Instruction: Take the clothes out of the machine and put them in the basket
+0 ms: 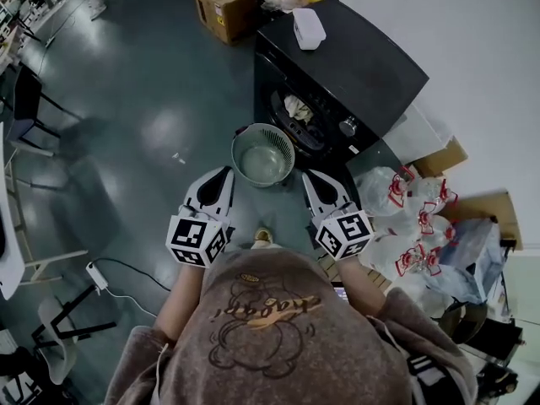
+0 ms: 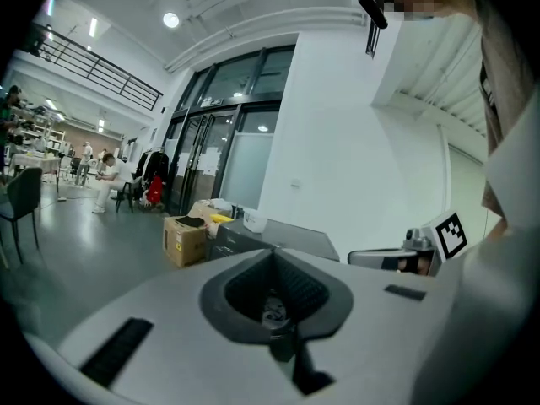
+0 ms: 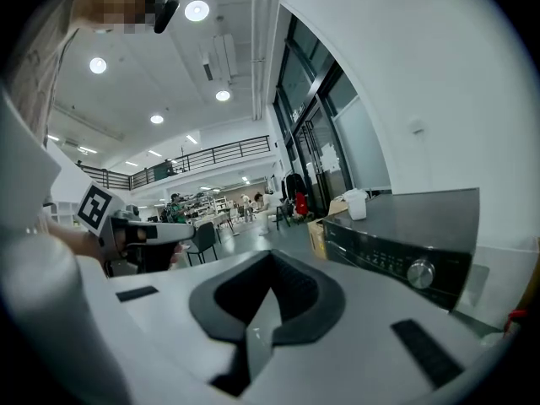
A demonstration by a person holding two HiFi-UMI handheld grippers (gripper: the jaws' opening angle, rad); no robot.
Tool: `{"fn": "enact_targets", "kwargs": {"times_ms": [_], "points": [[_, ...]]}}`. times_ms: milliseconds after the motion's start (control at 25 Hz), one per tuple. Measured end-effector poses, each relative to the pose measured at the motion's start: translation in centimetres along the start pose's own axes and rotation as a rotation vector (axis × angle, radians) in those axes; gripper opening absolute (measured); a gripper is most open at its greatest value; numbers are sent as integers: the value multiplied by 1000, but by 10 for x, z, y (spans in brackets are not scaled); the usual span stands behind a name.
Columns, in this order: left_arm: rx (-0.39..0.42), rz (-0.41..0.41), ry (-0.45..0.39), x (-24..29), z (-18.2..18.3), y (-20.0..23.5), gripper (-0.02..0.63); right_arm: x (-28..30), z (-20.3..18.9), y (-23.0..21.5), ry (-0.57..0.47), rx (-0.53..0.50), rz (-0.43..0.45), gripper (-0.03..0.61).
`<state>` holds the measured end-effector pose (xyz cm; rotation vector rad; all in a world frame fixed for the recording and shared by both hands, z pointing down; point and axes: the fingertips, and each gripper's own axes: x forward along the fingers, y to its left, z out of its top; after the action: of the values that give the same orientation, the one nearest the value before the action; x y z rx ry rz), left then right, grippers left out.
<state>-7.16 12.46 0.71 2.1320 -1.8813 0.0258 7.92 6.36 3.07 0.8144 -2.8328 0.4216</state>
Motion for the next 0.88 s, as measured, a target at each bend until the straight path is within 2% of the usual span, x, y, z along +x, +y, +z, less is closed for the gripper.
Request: {"fn": "enact_targets", "kwargs": {"times_ms": [360,760,880], "points": [[-2,-20,16,57,12,50,8,62,8,-30,11,20,-33,-6],[12,-113,72,147,18,130,8,149,6,-64,39,48,-130,-5],[44,-139,84,181,16,149,8,179,1,-79,48,59,-150,-5]]}}
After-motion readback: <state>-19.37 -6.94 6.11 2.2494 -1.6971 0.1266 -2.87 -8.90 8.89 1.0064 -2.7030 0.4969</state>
